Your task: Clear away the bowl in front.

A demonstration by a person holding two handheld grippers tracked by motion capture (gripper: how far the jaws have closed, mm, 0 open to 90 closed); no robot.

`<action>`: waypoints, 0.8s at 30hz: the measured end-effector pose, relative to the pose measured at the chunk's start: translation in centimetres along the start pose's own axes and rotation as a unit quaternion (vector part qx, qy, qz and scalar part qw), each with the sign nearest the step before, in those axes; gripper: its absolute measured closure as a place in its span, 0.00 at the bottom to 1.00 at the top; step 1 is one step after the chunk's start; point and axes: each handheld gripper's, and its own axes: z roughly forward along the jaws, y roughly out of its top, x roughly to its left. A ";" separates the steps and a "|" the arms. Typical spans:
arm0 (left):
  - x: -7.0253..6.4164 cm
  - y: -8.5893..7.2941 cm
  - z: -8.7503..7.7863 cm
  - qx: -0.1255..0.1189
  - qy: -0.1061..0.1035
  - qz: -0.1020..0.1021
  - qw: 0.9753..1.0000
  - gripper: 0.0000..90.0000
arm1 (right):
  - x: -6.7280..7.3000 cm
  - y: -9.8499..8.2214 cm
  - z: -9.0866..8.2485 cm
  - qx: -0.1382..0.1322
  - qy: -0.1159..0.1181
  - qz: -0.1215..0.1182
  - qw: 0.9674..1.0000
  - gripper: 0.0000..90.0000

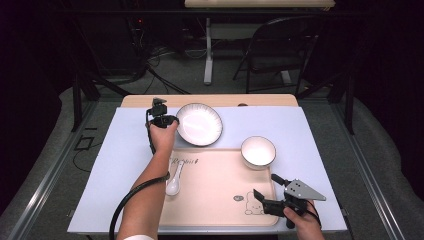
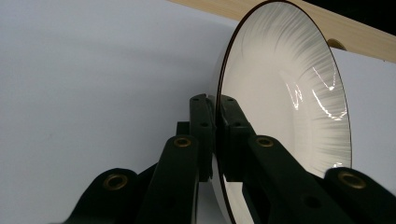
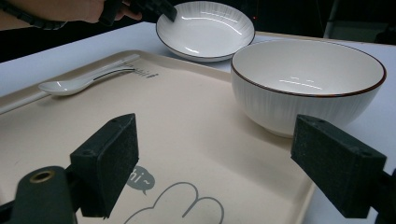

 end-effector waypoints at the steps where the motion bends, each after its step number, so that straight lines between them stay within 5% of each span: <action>1: -0.2 0.2 0.0 0.001 0.001 0.004 1.000 0.95 | 0.0 0.0 0.0 0.000 0.000 0.000 1.000 0.16; 6: -1.2 0.7 -0.4 -0.003 0.007 0.033 0.999 0.95 | 0.0 0.0 0.0 0.001 -0.001 0.002 1.000 0.16; 24: -1.7 1.6 -1.7 -0.013 0.006 0.047 0.999 0.94 | 0.0 0.0 0.0 0.000 0.000 0.001 1.000 0.16</action>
